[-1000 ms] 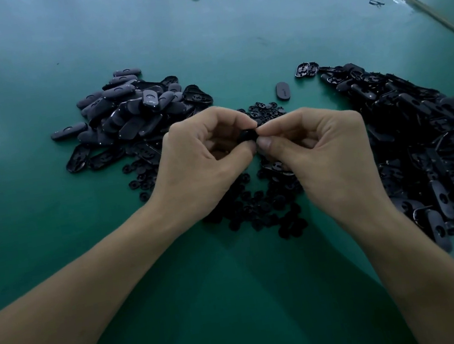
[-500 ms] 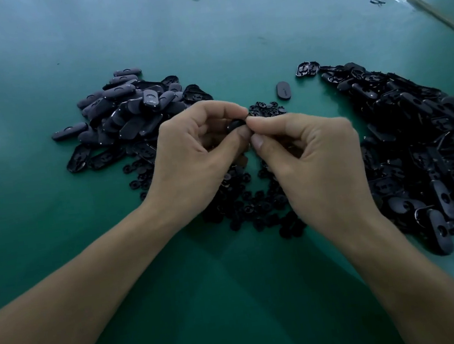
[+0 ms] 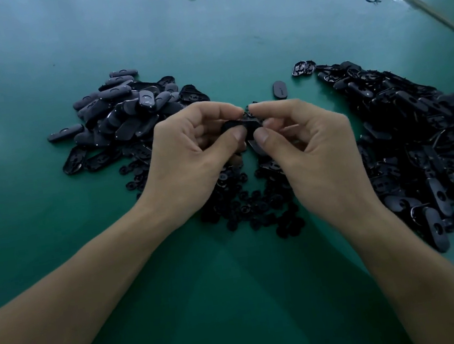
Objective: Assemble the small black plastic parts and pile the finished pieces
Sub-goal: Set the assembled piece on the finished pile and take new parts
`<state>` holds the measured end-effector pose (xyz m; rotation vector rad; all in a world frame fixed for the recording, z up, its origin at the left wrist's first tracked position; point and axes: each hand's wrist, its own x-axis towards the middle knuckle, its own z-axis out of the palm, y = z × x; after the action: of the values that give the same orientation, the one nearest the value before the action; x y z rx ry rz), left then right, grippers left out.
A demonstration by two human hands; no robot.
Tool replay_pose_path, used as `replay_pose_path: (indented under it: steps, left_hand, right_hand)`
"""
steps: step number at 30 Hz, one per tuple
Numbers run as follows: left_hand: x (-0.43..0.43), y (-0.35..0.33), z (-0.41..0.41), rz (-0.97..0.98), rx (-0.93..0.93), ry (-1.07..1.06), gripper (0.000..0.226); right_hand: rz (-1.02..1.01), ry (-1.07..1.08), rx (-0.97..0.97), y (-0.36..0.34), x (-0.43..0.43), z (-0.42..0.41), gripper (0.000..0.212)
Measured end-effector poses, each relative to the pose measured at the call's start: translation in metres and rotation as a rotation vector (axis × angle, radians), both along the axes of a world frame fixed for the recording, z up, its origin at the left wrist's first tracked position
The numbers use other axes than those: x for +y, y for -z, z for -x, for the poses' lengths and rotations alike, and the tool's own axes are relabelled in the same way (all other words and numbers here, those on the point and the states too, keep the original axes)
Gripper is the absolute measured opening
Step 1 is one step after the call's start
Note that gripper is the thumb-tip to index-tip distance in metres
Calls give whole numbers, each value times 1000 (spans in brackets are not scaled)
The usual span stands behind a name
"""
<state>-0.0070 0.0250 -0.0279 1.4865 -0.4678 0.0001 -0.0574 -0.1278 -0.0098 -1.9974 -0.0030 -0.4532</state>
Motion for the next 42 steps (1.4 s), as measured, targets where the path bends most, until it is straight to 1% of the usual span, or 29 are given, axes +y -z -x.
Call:
replay_pose_path:
  steps: [5, 10, 16, 22, 26, 28, 30, 32, 35, 38, 42]
  left_hand:
    - [1, -1, 1, -19, -12, 24, 22]
    - [1, -2, 1, -2, 25, 38, 24]
    - [-1, -3, 0, -23, 7, 18, 21]
    - [-2, -2, 1, -36, 4, 19, 23]
    - [-2, -1, 0, -32, 10, 11, 23]
    - [-2, -2, 0, -13, 31, 11, 24]
    - [-2, -2, 0, -9, 45, 10, 25]
    - [-2, -3, 0, -1, 59, 1, 24]
    - [-2, -2, 0, 19, 82, -19, 20]
    - [-3, -1, -1, 23, 90, -48, 16]
    - [-2, 1, -1, 24, 94, -66, 18]
  right_hand:
    - [-134, -57, 45, -2, -8, -2, 20]
    - [-188, -96, 68, -4, -12, -2, 12]
    - [-199, -109, 82, -3, -15, -3, 12]
    - [-97, -85, 93, -3, -16, -3, 14]
    - [-16, -54, 100, -4, -14, -5, 9]
    - [-1, -56, 106, -4, -15, -5, 6]
    - [-7, -67, 92, -4, -16, -4, 8]
    - [41, -56, 43, -3, -16, -2, 15]
    - [251, -3, -88, 2, -8, 1, 25]
    - [363, 83, -229, 6, -1, 2, 18]
    - [415, 125, -275, 6, 3, 1, 13]
